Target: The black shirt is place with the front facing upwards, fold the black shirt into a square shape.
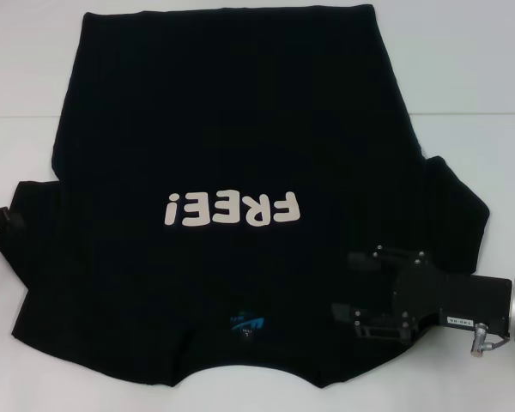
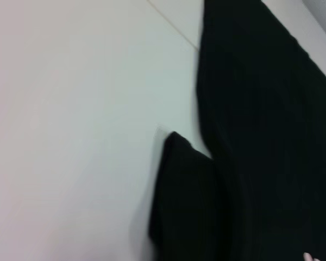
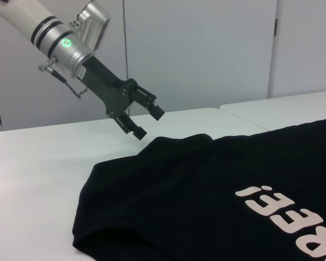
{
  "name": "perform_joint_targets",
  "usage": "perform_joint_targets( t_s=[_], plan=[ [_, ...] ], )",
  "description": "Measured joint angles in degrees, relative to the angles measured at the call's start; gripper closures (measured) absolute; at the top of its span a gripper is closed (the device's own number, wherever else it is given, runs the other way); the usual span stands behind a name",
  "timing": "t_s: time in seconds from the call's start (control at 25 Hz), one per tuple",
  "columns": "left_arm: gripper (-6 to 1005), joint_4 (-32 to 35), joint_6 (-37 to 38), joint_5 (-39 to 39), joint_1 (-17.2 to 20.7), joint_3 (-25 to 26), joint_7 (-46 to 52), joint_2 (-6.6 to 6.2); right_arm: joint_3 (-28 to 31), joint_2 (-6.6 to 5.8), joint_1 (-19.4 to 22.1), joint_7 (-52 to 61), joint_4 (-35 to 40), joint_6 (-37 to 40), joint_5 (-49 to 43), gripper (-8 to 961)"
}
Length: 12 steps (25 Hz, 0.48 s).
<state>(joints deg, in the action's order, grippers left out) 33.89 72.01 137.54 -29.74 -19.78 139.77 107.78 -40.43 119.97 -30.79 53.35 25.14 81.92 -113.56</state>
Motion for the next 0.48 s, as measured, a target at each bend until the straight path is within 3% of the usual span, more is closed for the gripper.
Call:
perform_joint_targets(
  t_s=[0.48],
  plan=[
    [86, -2.22, -2.0, 0.45, -0.14, 0.01, -0.17, 0.36, 0.0, 0.0, 0.03, 0.0, -0.27, 0.0, 0.01, 145]
  ],
)
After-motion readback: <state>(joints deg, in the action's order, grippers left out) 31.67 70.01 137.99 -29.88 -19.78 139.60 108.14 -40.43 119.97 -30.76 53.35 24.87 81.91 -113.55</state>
